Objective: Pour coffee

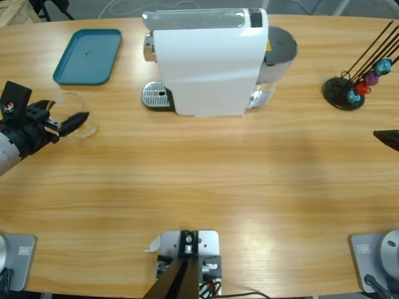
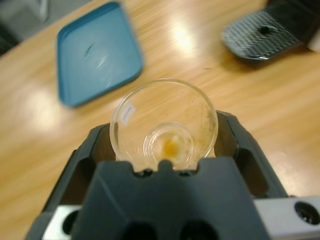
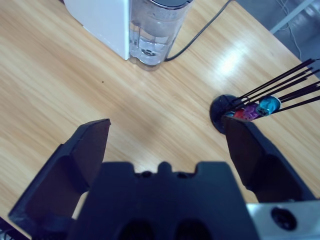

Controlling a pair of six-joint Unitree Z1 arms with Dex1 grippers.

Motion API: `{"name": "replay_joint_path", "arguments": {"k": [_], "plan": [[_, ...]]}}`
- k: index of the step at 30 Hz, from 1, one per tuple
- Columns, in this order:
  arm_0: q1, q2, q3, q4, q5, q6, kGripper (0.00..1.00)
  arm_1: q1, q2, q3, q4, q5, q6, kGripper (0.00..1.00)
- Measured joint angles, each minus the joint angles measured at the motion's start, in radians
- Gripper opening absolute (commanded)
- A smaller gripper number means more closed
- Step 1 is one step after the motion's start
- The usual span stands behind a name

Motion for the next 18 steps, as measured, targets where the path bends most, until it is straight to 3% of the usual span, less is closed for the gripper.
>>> {"name": "replay_joint_path", "arguments": {"k": [3, 10, 18], "plan": [[0.088, -0.068, -0.001, 0.001, -0.202, 0.162, 0.000, 0.000, -0.001, 0.003, -0.001, -0.010, 0.000, 1.000], [0.421, -0.126, -0.037, 0.031, -0.797, 0.294, 0.000, 0.000, -0.002, 0.004, -0.001, -0.014, -0.015, 1.000], [0.716, 0.009, -0.197, 0.050, -1.202, 0.439, 0.000, 0.000, -0.011, 0.005, -0.001, -0.021, -0.016, 1.000]]}}
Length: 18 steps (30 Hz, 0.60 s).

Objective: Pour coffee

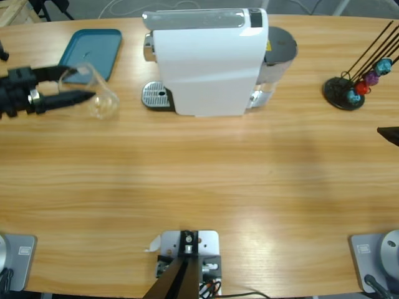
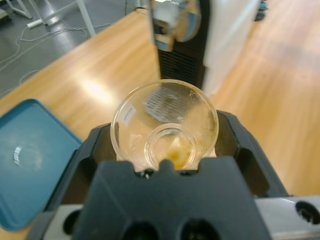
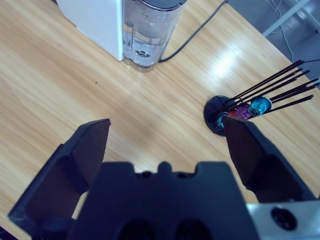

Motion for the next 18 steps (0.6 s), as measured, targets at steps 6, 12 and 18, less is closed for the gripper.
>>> {"name": "replay_joint_path", "arguments": {"k": [6, 12, 18], "plan": [[0.044, 0.135, -0.178, 0.077, -0.041, 0.051, 0.000, 0.000, 0.000, 0.000, 0.000, 0.000, 0.000, 1.000], [0.039, 0.140, -0.290, 0.353, -0.039, 0.134, 0.000, 0.000, 0.000, 0.001, -0.002, 0.000, 0.000, 1.000], [0.018, 0.148, -0.332, 0.472, -0.033, 0.293, 0.000, 0.000, 0.000, 0.005, -0.008, 0.000, 0.000, 0.996]]}}
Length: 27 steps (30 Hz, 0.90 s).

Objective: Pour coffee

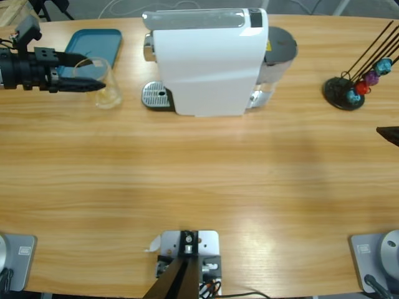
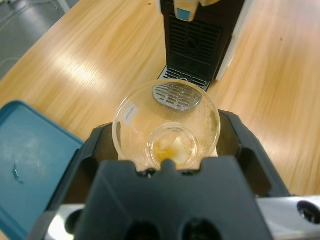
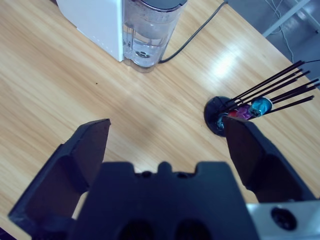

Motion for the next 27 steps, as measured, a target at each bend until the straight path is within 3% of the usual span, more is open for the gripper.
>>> {"name": "replay_joint_path", "arguments": {"k": [9, 27], "plan": [[-0.093, 0.099, -0.072, -0.017, 0.001, 0.136, 0.000, 0.000, 0.000, 0.000, 0.000, 0.000, 0.000, 0.996], [-0.190, 0.243, -0.117, -0.209, 0.001, 0.043, 0.000, 0.000, 0.000, 0.008, -0.006, 0.000, 0.000, 0.996]]}}
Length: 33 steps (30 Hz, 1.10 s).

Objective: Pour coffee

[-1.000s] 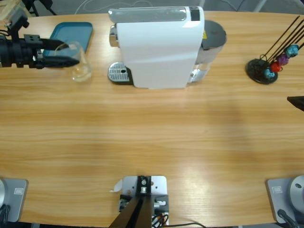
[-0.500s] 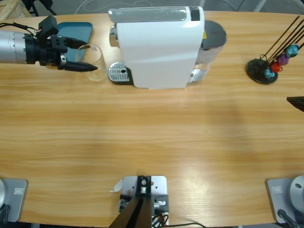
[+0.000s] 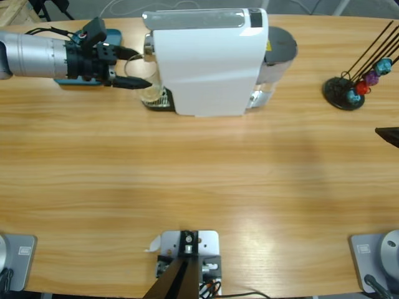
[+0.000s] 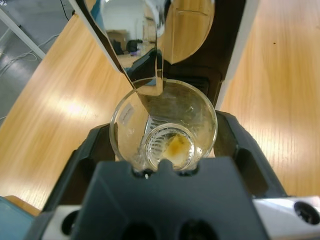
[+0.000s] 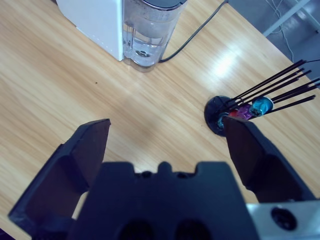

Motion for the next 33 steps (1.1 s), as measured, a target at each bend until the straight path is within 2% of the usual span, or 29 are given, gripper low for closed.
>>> {"name": "replay_joint_path", "arguments": {"k": [28, 29, 30, 31, 32, 33], "plan": [[-0.019, 0.051, 0.005, -0.063, 0.022, -0.035, 0.000, 0.000, 0.000, 0.000, -0.002, 0.000, 0.000, 0.996], [-0.019, 0.051, 0.006, -0.063, 0.021, -0.038, 0.094, 0.000, 0.000, 0.000, -0.003, 0.000, 0.000, 0.996], [-0.019, 0.051, 0.006, -0.063, 0.020, -0.040, 0.691, 0.000, 0.000, 0.000, -0.003, 0.000, 0.000, 0.996], [-0.019, 0.051, 0.007, -0.063, 0.020, -0.041, 0.871, 0.000, 0.000, 0.000, -0.003, 0.000, 0.000, 0.996], [-0.019, 0.051, 0.007, -0.063, 0.020, -0.041, 0.945, 0.000, 0.000, 0.000, -0.003, 0.000, 0.000, 0.996], [-0.019, 0.051, 0.007, -0.063, 0.020, -0.042, 0.974, 0.000, 0.000, 0.000, -0.003, 0.000, 0.000, 0.996]]}}
